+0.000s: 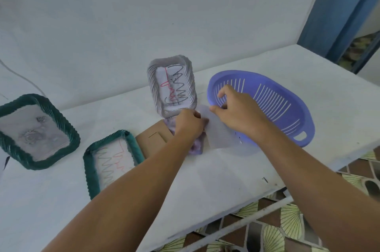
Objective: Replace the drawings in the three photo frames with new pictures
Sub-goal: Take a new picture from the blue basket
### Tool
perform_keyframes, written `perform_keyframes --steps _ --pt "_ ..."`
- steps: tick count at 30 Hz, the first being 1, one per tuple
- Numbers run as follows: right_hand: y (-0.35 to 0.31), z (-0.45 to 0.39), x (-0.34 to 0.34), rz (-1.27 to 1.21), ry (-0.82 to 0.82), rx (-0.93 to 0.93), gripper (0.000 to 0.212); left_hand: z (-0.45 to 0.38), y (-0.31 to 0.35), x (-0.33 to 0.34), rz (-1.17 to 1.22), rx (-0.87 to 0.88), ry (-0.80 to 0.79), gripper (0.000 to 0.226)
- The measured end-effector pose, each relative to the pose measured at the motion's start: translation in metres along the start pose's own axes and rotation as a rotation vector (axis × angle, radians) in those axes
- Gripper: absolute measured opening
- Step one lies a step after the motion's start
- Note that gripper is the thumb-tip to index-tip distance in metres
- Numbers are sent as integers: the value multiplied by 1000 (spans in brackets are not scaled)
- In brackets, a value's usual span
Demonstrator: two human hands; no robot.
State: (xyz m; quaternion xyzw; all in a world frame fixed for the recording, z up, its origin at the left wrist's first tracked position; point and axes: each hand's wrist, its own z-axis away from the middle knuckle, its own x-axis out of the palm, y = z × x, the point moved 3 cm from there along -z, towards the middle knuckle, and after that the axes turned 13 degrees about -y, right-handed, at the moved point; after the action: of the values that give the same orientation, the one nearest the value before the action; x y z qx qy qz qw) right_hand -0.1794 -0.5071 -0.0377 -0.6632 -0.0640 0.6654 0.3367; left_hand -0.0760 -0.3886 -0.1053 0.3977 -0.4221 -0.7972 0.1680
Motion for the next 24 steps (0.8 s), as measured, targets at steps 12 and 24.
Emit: perform_keyframes --steps 12,24 --pt "13 -1 -5 -156 -28 31 42 1 6 -2 -185 53 -13 42" --pt "86 -27 -23 135 -234 270 62 7 42 -11 41 193 -69 68"
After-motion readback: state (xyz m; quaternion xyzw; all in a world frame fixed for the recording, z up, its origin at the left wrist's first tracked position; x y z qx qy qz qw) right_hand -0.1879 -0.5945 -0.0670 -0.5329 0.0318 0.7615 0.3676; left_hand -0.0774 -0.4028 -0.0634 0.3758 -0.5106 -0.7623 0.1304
